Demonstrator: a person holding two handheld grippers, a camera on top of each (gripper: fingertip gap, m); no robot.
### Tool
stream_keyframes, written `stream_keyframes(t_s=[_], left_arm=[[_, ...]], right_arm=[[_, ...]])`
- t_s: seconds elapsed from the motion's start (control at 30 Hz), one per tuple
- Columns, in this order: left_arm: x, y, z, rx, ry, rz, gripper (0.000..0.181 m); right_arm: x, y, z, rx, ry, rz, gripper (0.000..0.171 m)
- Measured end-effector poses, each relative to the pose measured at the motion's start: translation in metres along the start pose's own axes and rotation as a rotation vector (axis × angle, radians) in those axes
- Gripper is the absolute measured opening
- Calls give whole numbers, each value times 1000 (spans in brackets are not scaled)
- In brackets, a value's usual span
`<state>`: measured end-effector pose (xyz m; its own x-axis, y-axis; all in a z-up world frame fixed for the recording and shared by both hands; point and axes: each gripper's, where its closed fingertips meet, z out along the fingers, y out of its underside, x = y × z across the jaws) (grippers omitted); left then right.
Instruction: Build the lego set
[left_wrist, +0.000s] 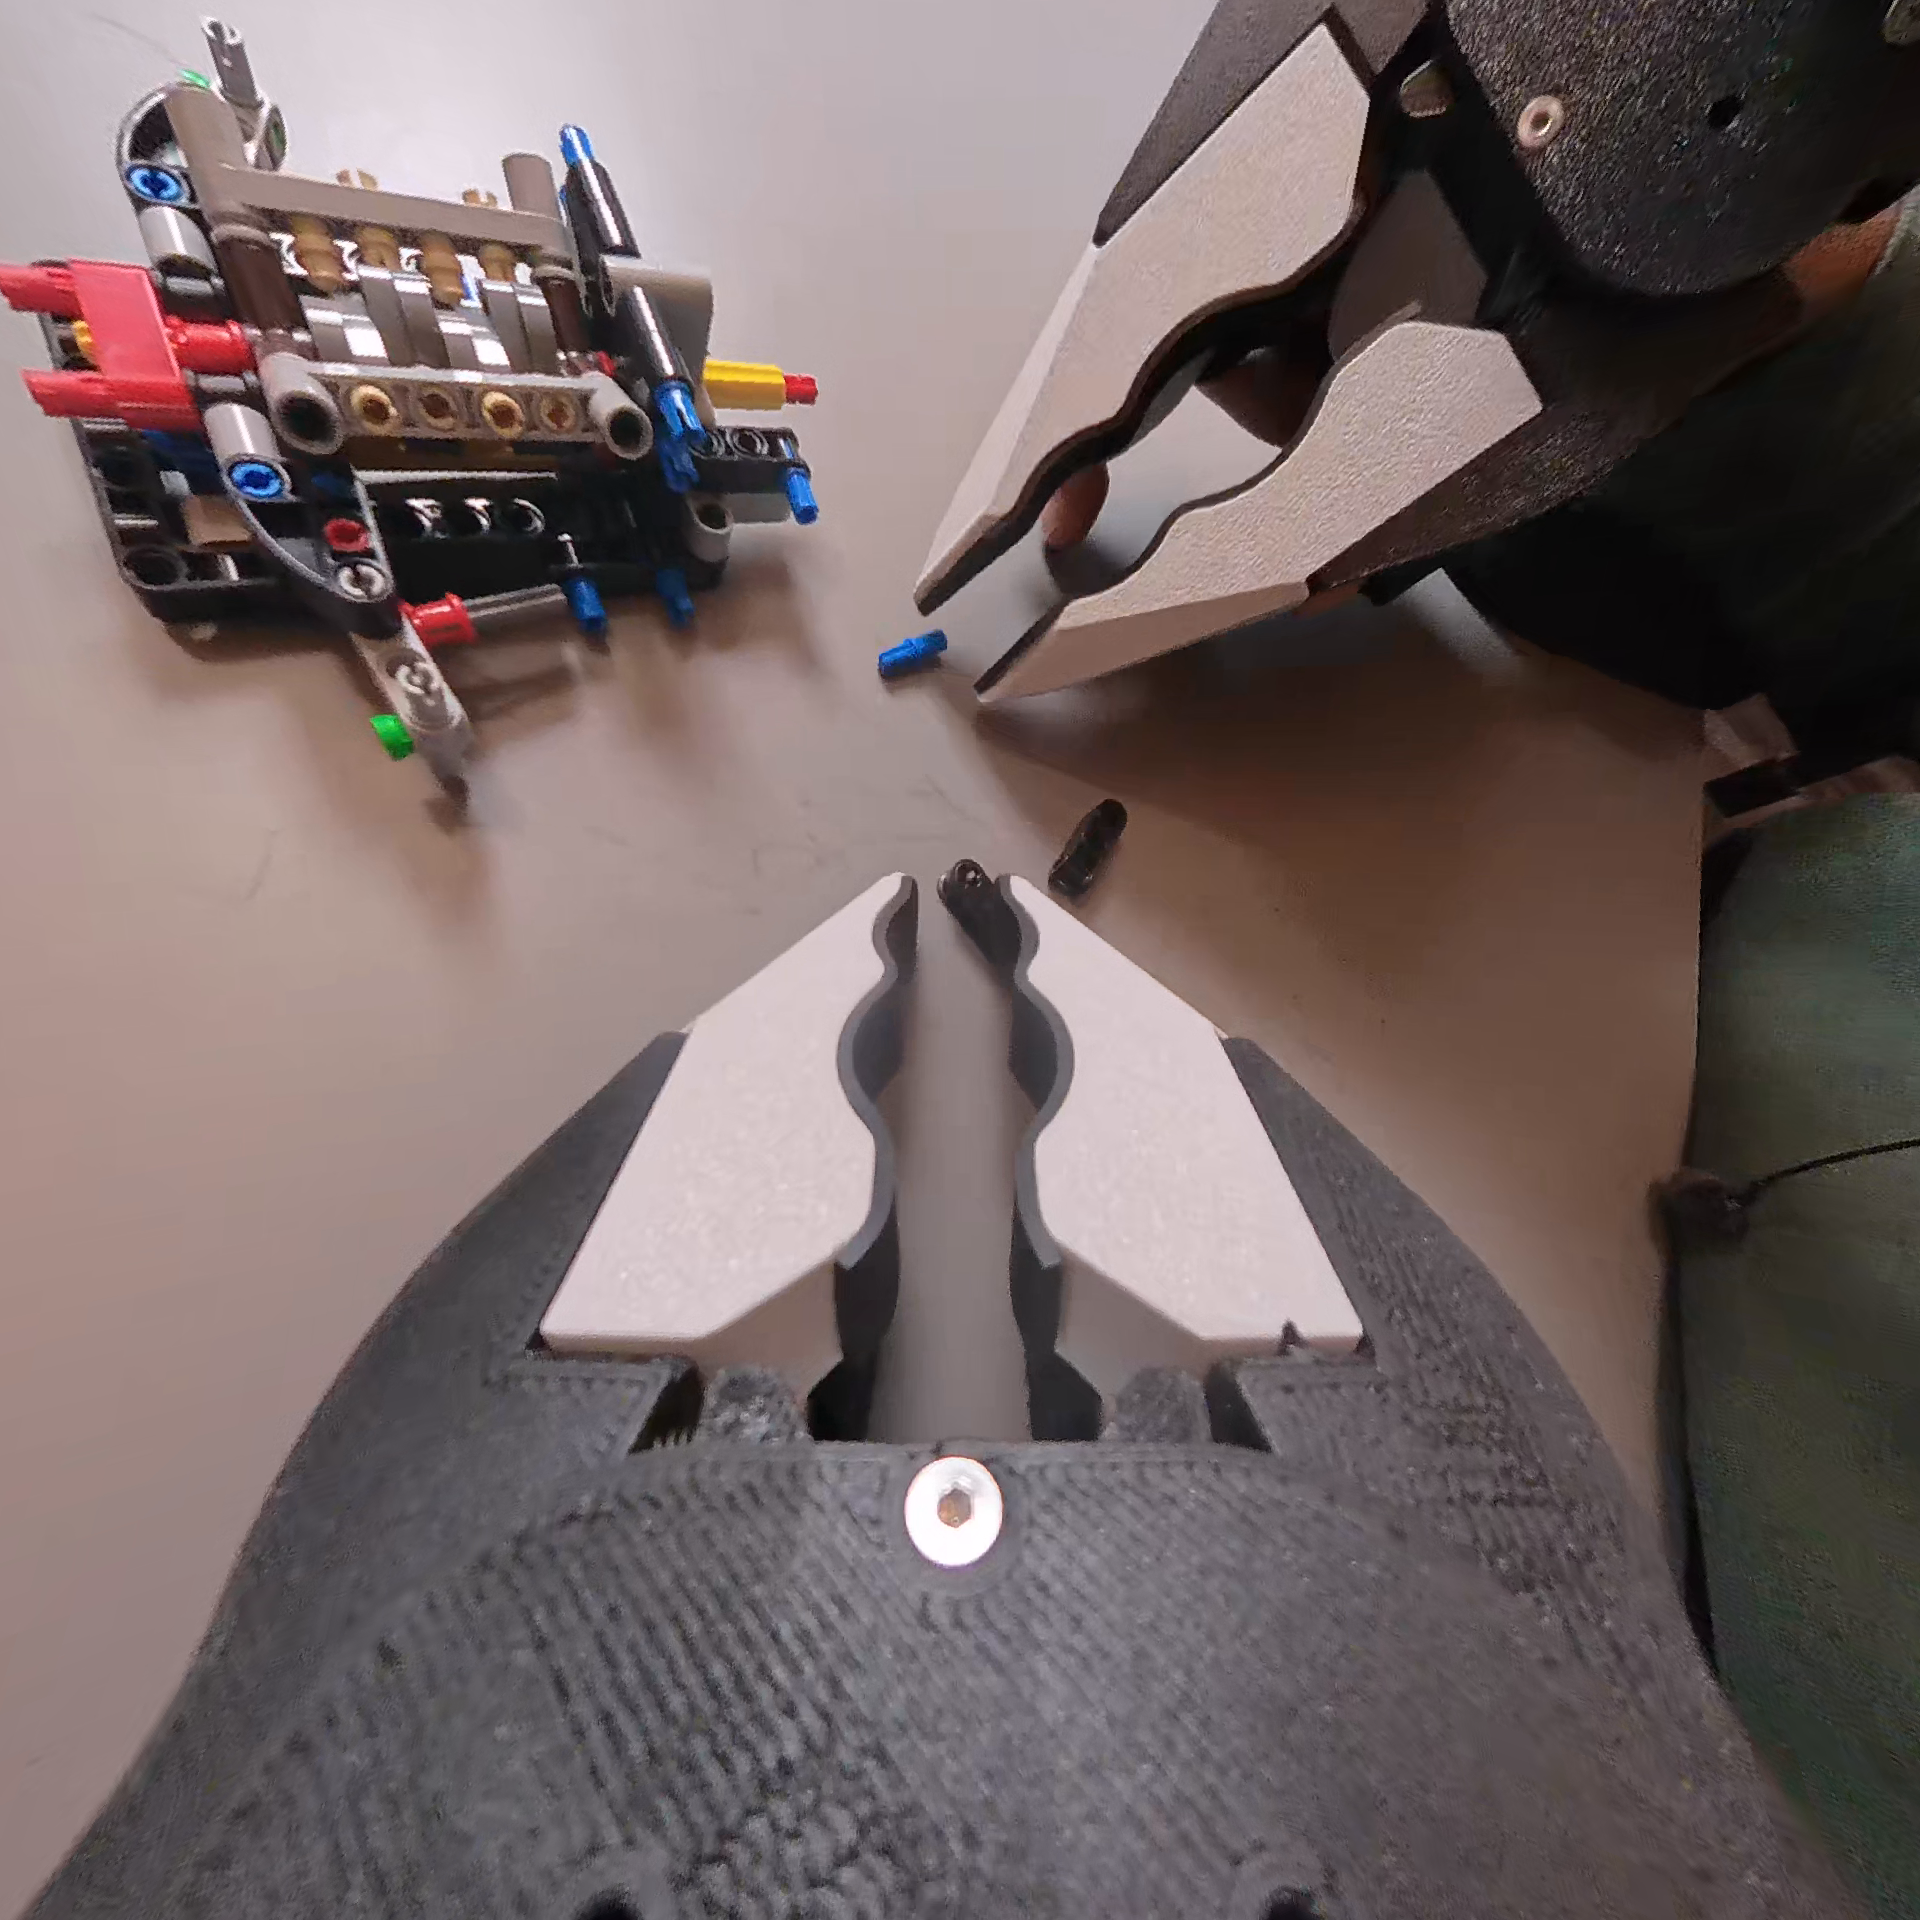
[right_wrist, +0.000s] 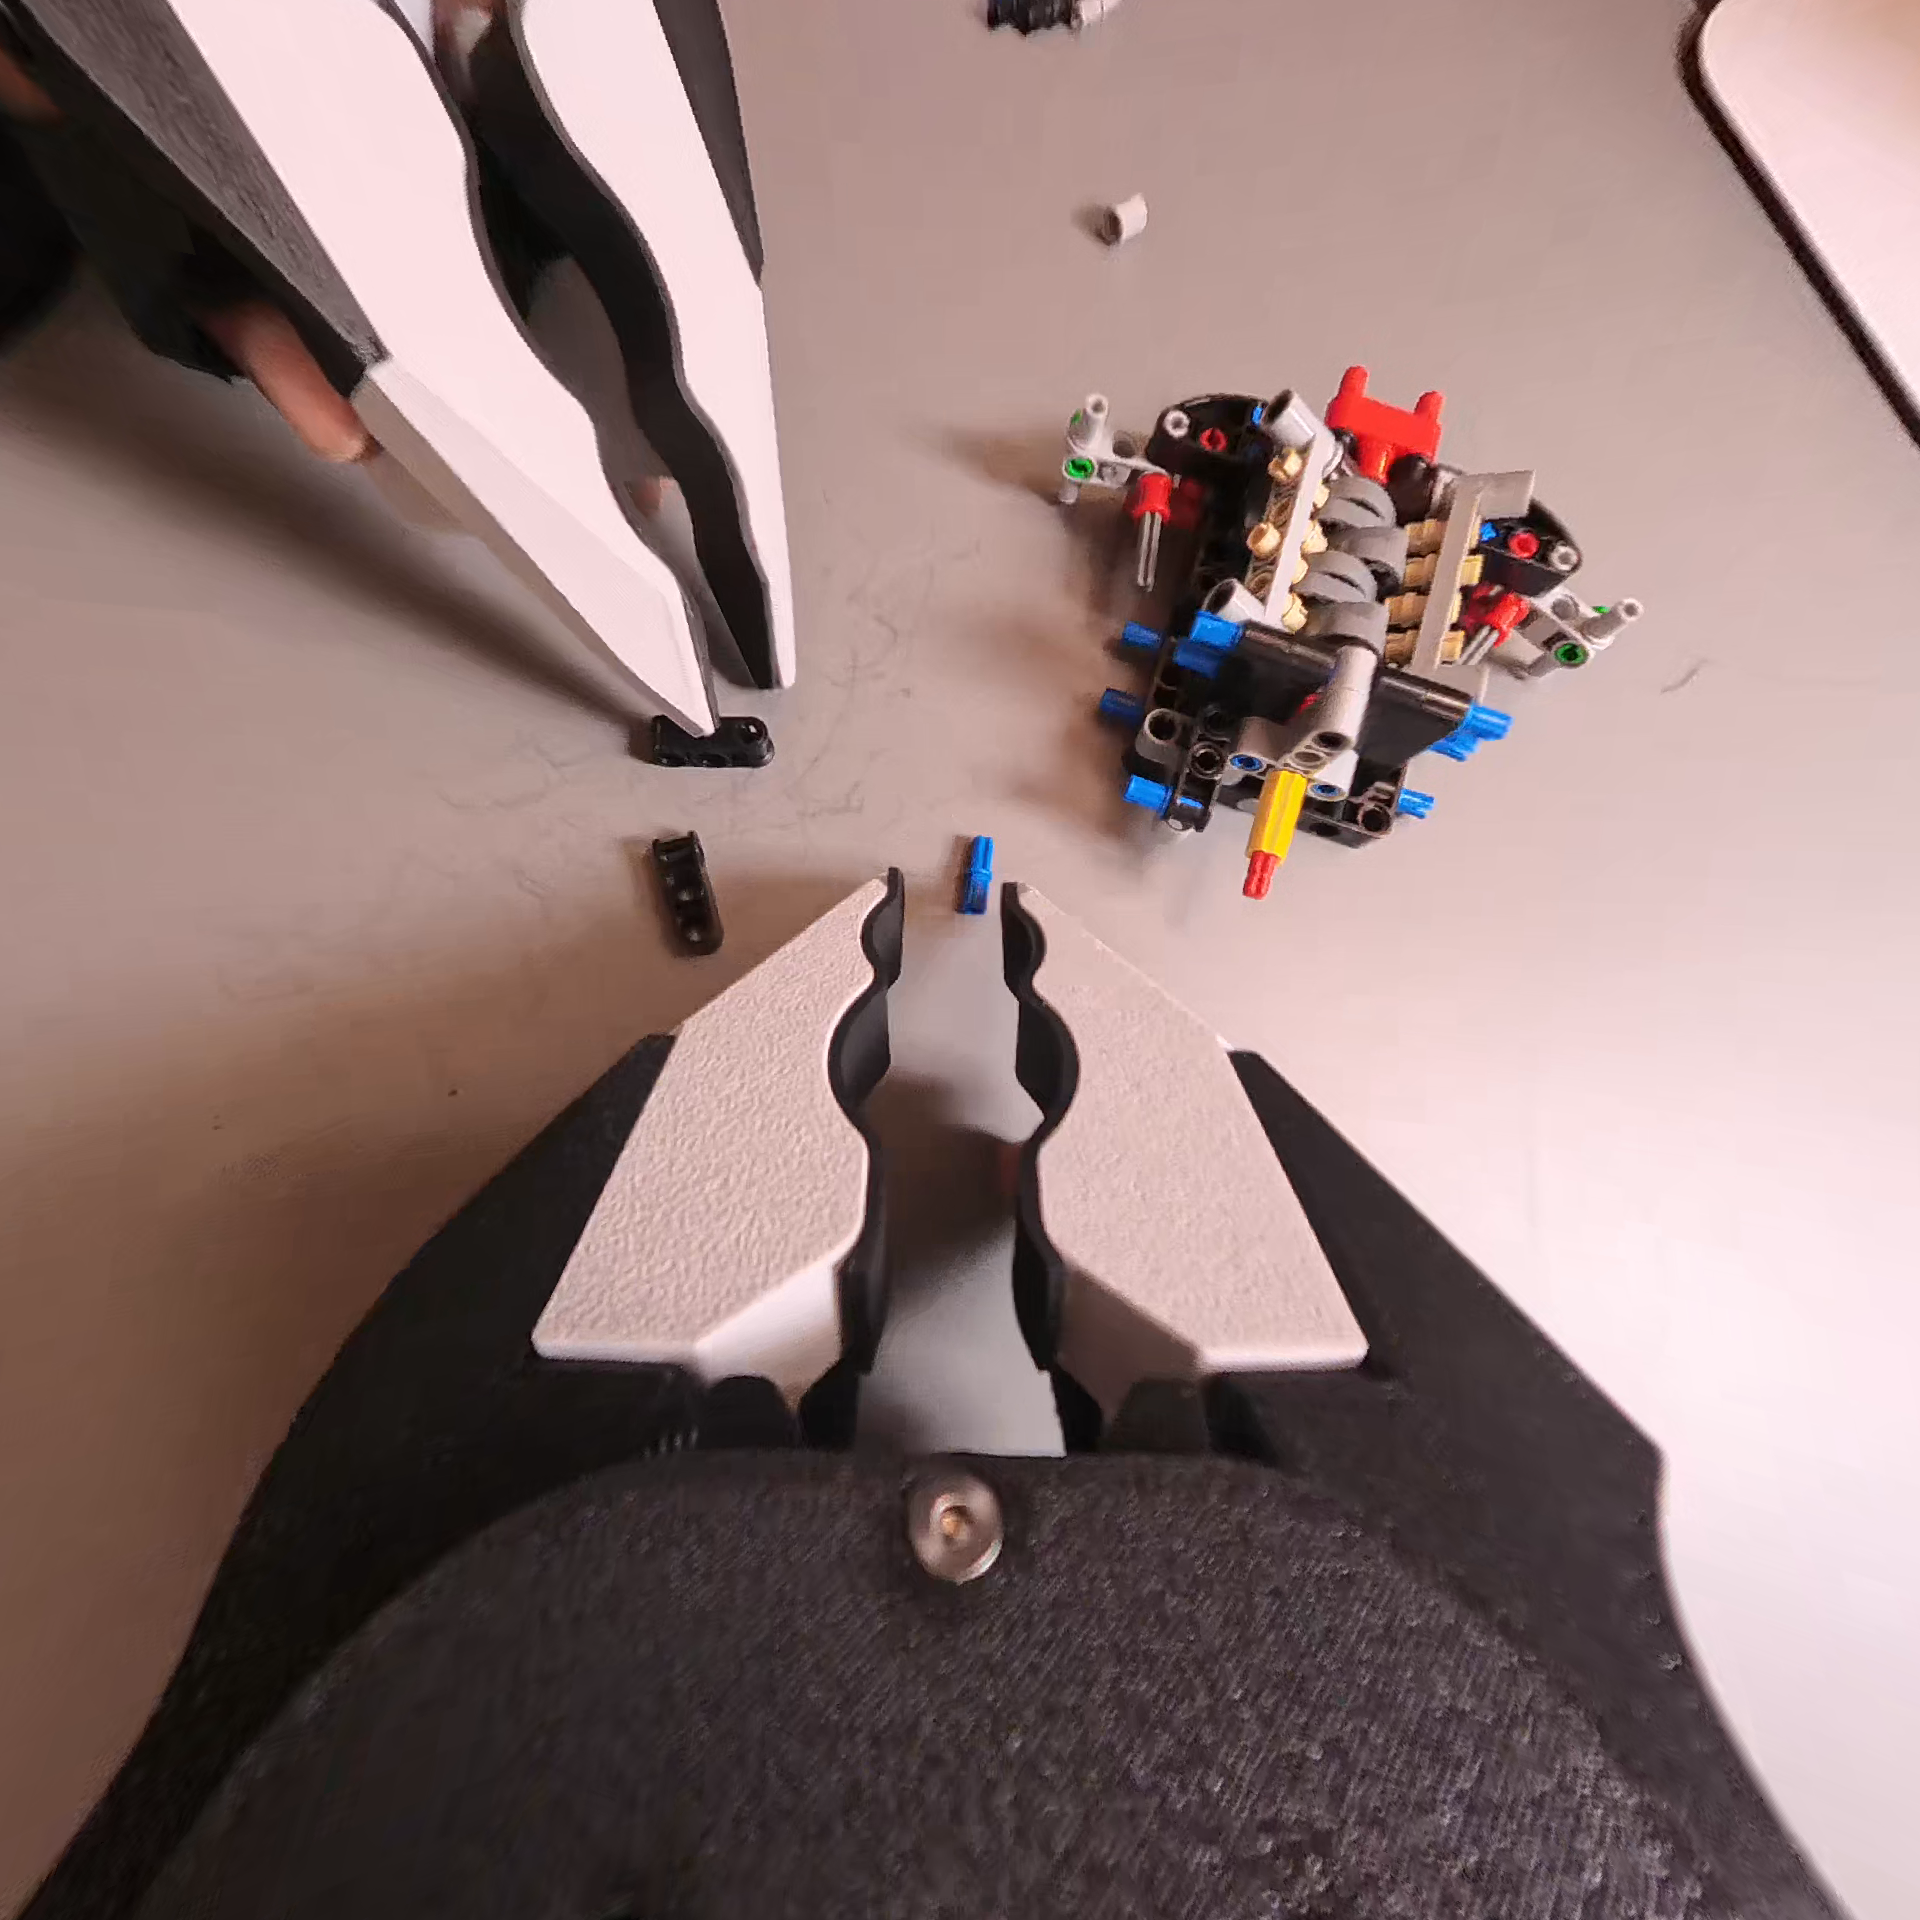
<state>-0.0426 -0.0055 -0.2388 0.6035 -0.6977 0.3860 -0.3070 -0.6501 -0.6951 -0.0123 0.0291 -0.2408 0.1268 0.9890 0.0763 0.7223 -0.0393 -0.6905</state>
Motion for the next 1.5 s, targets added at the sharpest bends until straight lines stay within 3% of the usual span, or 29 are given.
stream_keyframes(t_s=[0.2, 0.4, 0.5, 0.63, 0.8, 1.17, 1.27, 1.37, 1.5], left_arm=[[0, -14, -7, 81, 2, 30, 13], [11, -27, -12, 172, 40, 152, 16], [32, -32, -17, 215, 128, 240, 15], [48, -31, -19, 225, 140, 382, 10], [54, -31, -18, 234, 140, 421, 4], [58, -33, -22, 260, 176, 403, 3], [62, -46, -32, 358, 228, 334, 3], [70, -63, -48, 485, 347, 220, 3], [78, -71, -56, 542, 460, 100, 2]], right_arm=[[3, 4, 6, -96, 30, -88, 2], [-24, -19, -12, 170, -19, -318, 2], [-40, -35, -29, 312, -77, -326, 2], [-47, -42, -40, 370, -85, -368, 2], [-54, -41, -40, 376, -108, -394, 2], [-56, -42, -43, 392, -115, -393, 2], [-51, -55, -54, 494, -111, -339, 3], [-50, -69, -69, 608, -129, -271, 15], [-48, -84, -84, 715, -45, -308, 14]])
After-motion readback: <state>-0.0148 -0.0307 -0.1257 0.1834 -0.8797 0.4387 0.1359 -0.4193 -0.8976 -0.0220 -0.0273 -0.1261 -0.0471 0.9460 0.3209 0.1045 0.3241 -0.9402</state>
